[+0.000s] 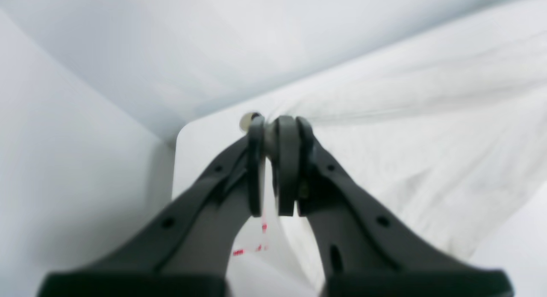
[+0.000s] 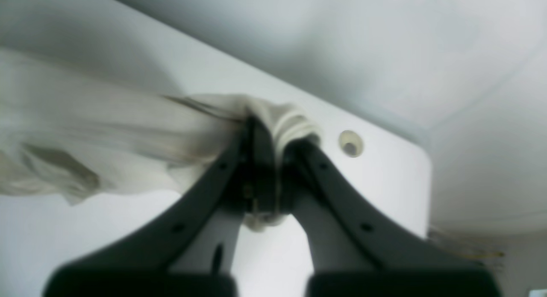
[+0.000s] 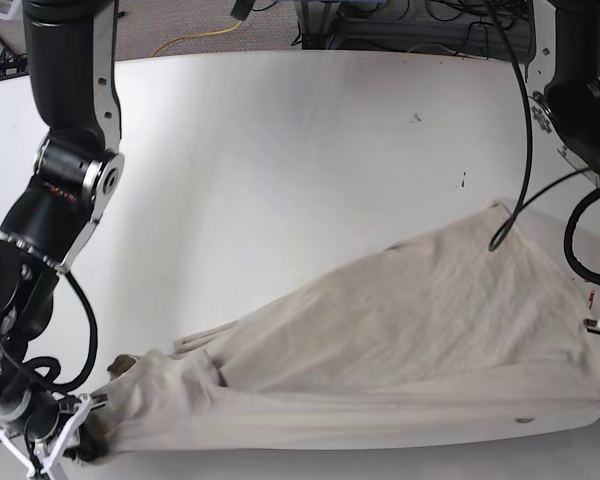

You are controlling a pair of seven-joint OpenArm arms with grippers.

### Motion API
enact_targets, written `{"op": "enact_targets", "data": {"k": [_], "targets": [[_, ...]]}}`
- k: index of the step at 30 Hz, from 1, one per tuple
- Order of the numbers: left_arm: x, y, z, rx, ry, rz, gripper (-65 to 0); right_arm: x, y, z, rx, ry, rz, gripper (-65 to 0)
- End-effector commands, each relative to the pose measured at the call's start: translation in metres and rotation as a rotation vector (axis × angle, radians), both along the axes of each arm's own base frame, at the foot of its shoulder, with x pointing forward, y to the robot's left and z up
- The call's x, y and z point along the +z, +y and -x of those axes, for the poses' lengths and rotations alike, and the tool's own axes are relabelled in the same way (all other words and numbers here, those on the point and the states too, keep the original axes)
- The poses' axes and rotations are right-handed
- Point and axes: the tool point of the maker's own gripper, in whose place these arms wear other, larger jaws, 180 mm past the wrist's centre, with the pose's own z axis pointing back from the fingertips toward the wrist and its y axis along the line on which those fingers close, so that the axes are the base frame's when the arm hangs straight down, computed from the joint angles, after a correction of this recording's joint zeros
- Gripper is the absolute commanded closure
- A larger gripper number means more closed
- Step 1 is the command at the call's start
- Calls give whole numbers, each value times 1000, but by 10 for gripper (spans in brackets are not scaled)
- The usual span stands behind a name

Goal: Fold the T-shirt properly
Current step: 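Lift the shirt edge high with both grippers and lay it back down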

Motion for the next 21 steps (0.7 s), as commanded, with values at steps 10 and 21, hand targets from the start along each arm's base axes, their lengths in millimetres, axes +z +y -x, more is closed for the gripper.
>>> {"op": "enact_targets", "data": {"k": [10,21], "targets": [[146,27,-19,-1,-283,72,-36,168,10,-12,52,-301,127,0],[170,18,-24,-36,-290,13,-36,160,-16,-5,2,-267,177,0]]}}
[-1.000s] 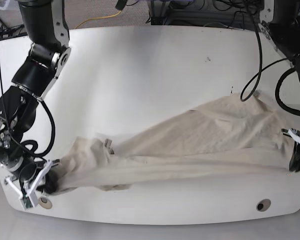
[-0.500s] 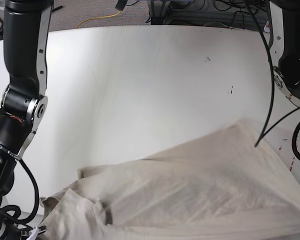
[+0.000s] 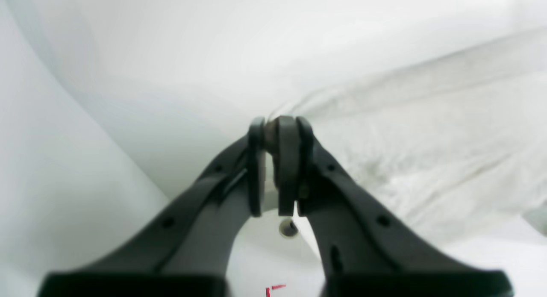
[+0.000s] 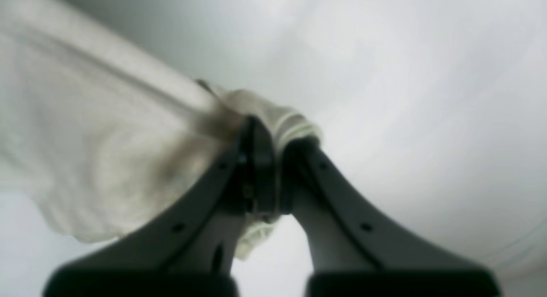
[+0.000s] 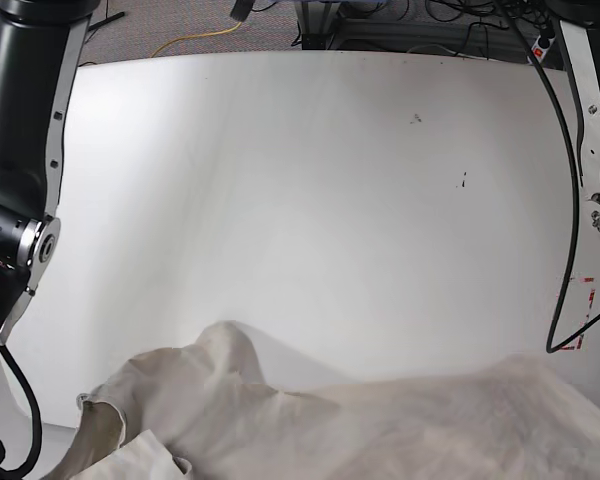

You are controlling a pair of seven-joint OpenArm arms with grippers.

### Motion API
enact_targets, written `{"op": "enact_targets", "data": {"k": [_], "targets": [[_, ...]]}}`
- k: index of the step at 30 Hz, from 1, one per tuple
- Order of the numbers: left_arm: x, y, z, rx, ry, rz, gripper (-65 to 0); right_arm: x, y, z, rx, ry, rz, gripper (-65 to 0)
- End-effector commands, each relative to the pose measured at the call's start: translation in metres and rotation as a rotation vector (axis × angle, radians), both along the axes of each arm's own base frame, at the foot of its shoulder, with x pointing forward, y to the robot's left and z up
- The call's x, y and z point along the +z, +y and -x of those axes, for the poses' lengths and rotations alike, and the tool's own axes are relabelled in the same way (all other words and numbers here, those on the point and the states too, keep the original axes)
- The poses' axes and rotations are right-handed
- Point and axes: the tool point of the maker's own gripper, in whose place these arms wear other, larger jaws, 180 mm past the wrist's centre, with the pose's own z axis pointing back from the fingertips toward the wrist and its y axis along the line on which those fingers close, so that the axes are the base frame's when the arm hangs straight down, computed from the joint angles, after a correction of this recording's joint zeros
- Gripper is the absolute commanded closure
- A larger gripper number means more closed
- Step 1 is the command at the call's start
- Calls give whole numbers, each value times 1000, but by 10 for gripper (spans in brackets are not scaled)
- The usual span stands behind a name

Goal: Fold the T-shirt properly
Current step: 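Lift the shirt edge high with both grippers and lay it back down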

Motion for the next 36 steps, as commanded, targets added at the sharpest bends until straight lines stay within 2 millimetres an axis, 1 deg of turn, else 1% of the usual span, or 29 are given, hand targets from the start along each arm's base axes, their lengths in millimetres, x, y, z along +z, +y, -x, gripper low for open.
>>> {"op": "enact_targets", "data": {"k": [1,3,6,7,10,12,14,15,19,20,21,23,24,26,28,32,34,36], "targets": [[5,1,4,2,-26,-10,-36,4,-8,6,-10,-30,-6,0],[-8,-2,5,6,-6,-31,-36,-14,-11,12,-3,-21,-37,0],[-35,-8,7,10,38,-64,-36,-52,-12,20,9,17,-67,0],[-39,-9,8,11,45,-73,-36,-61,-11,22,11,30,-68,0],[-73,-15,11,10,108,-100,-36,-104,-12,33,3,98,-74,0],[-90,-15,15,13,136,-106,-36,-125,-12,41,-1,125,-89,0],[-115,-14,22,19,180,-110,-36,-153,-7,51,1,167,-108,0],[-123,-14,25,18,195,-109,-36,-162,-6,55,1,181,-111,0],[-160,-20,39,-15,264,-102,-36,-211,0,77,-6,265,-134,0],[-170,-19,45,-15,282,-103,-36,-224,4,84,-4,286,-142,0],[-177,-17,49,-9,296,-102,-36,-232,6,89,-4,300,-145,0],[-203,-10,64,12,352,-91,-36,-254,10,104,-9,336,-162,0],[-212,-7,70,21,376,-90,-36,-264,14,109,-6,356,-172,0],[-229,-3,80,33,419,-92,-36,-278,19,118,-3,384,-180,0],[-246,1,95,46,465,-108,-36,-291,25,132,6,408,-179,0],[-279,14,123,64,562,-143,-36,-312,28,156,9,462,-227,0],[-295,23,138,88,613,-137,-36,-324,24,168,-9,496,-252,0],[-305,29,149,105,650,-133,-36,-336,20,180,-28,530,-273,0]]}}
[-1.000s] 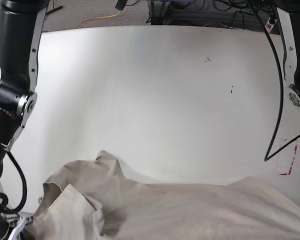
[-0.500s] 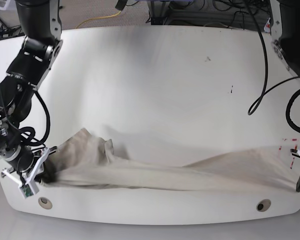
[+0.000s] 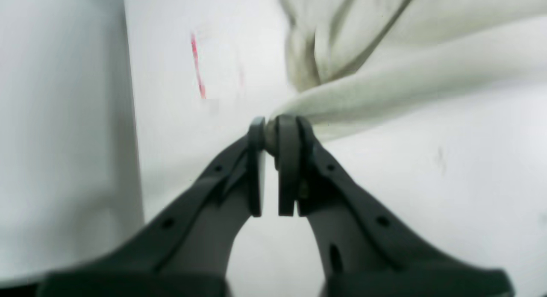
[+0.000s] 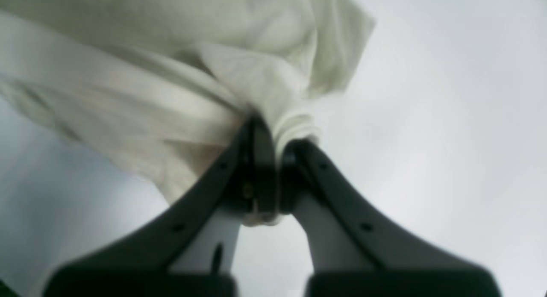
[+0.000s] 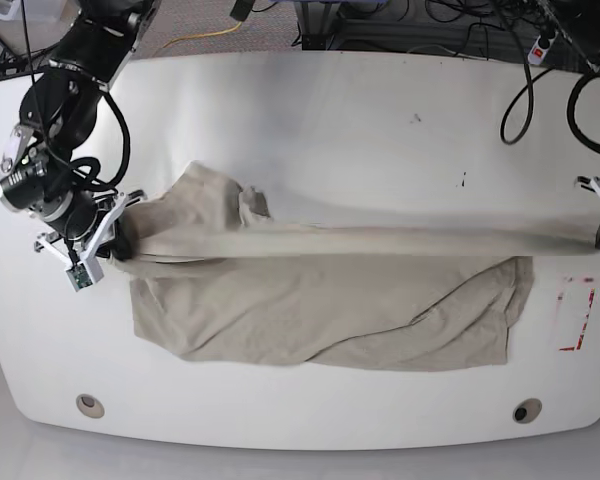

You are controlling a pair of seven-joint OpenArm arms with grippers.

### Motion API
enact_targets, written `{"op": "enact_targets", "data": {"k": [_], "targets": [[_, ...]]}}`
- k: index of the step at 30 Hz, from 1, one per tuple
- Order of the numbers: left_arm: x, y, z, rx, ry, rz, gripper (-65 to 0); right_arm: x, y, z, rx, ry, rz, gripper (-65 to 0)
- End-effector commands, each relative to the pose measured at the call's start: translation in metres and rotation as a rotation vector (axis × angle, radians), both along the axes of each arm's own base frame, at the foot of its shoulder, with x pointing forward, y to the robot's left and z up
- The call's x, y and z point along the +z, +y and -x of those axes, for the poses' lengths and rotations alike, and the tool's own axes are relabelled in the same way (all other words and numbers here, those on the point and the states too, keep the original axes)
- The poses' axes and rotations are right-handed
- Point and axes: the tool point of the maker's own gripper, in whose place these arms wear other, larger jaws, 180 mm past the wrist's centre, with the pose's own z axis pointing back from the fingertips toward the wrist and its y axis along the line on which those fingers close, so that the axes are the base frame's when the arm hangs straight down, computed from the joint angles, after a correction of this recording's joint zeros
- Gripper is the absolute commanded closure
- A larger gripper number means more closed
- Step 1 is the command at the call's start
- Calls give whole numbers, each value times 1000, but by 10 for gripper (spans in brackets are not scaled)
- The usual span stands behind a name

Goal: Fold the T-shirt properly
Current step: 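Lift the shirt edge high with both grippers and lay it back down, then drag the shirt by its edge toward the robot with both grippers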

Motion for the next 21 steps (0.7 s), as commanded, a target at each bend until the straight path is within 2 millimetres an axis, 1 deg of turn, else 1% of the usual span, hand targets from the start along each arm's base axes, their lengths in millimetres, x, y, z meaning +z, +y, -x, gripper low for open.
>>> {"op": "enact_targets", "data": {"k": [1,4,6,9,13,16,21], "targets": [[9,10,7,15,-21,-27,-36,1,-4,10,-10,-15,-25,0],[-7,19,28,46,40,-31,-36,-17,-3,31,-13,36,-79,0],[-15,26,40,67,75,-37,-36,-30,3,47,-10,72,-125,0],[-23,33,55,91,113,-41,-36,-47,14,66,-8,123,-175,0],[-36,39,75,112,175,-48,-36,-67,16,92,-34,194,-201,0],[-39,41,80,118,191,-47,-36,-75,21,102,-38,224,-217,0],[-39,41,80,118,191,-47,-36,-77,31,101,-43,220,-253,0]]}}
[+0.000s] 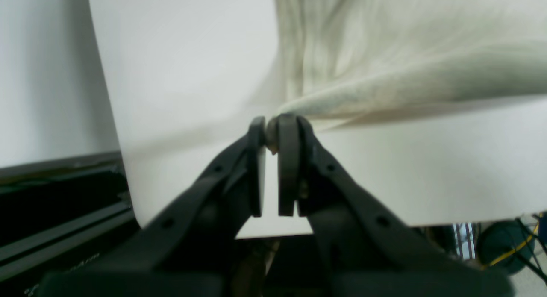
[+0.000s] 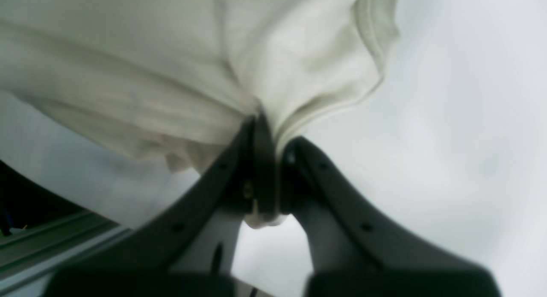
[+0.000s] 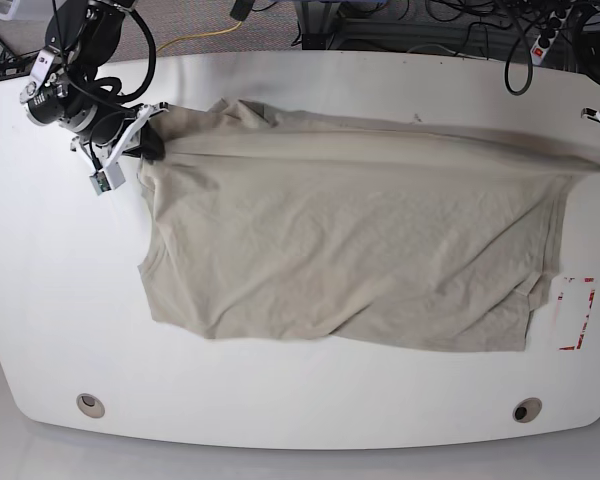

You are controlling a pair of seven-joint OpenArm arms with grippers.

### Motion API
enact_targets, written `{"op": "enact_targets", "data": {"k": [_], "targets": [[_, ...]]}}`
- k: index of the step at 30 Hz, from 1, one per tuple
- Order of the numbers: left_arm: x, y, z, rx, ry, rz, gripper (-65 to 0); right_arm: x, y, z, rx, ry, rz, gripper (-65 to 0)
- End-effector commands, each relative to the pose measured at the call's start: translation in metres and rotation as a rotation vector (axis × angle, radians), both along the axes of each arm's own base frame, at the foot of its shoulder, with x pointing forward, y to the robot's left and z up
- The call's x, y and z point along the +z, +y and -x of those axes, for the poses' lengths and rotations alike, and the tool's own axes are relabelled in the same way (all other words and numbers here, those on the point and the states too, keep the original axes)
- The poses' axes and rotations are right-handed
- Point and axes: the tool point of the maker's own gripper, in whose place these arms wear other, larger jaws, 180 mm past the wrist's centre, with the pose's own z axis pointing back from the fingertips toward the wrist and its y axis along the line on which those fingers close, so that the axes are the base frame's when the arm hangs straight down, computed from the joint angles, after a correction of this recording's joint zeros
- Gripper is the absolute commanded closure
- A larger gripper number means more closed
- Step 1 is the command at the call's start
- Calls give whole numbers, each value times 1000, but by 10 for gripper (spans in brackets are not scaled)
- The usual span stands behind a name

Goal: Fold the T-shirt properly
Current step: 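Drag the shirt by its edge toward the robot with both grippers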

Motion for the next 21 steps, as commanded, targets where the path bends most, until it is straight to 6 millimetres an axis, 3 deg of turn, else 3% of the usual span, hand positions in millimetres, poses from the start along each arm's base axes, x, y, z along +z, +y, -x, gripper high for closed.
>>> {"op": "enact_targets", "data": {"k": [1,3,5,8,10,12,16,21], "targets": [[12,5,-4,-5,-22,-32,-36,12,3,-11,-5,-58,-18,-21],[12,5,-5,-7,-25,-32,-36,12,4,-12,-11,-62,-27,-97],[12,5,-5,-7,-26,-32,-36,14,4,-11,-52,-76,-62,-252],[13,5,-5,-7,-28,-32,-36,17,4,-9,-93,-91,-125,-423],[12,4,-6,-9,-26,-31,-36,8,4,-3,-131,-63,-214,-533],[12,4,-6,-9,-26,-31,-36,2,5,0,-167,-55,-306,-563],[11,4,-5,-10,-24,-30,-36,-19,-1,13,-257,-6,-449,-518],[11,4,-5,-10,-22,-30,-36,-25,-18,36,-317,21,-424,-491]]}}
